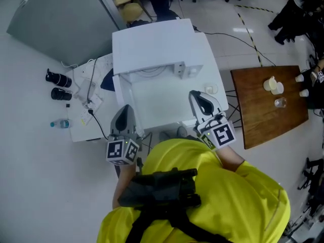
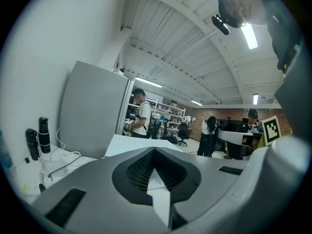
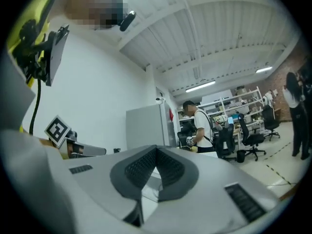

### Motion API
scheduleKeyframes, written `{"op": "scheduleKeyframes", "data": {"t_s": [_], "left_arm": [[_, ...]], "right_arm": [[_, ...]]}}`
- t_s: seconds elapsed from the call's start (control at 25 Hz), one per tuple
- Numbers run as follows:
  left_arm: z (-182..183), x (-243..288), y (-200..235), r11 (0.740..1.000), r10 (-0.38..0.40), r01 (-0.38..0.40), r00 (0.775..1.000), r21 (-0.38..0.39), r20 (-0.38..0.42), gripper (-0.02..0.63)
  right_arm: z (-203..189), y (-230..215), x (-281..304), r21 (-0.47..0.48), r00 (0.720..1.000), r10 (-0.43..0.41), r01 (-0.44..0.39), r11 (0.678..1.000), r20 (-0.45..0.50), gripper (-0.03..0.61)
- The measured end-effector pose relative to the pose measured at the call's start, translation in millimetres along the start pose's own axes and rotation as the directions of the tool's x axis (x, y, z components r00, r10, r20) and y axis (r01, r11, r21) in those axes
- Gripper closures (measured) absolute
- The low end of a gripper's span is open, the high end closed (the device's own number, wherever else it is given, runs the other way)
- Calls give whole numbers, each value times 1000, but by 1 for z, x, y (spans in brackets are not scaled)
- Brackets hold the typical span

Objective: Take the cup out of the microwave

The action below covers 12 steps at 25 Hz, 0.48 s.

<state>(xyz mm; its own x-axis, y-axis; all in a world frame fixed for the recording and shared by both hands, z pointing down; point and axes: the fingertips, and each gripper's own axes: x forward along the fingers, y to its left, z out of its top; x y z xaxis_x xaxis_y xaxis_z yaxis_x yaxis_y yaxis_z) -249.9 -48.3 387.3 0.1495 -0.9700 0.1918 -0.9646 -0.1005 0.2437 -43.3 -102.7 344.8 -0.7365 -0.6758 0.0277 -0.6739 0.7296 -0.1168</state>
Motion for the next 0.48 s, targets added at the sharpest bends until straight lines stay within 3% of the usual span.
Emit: {"op": "scheduleKeyframes", "data": {"t_s": [0.2,0.48], "left_arm": [[-5,-12,11,999,38,-38,999,-7,-3,621],[6,-15,6,999,28,-29,999,15,14,621]], "right_arm": [[-11,4,-4,40,1000,18,-17,999,-21,575],[-7,10,4,71,998,61,-60,996,-18,577]]}}
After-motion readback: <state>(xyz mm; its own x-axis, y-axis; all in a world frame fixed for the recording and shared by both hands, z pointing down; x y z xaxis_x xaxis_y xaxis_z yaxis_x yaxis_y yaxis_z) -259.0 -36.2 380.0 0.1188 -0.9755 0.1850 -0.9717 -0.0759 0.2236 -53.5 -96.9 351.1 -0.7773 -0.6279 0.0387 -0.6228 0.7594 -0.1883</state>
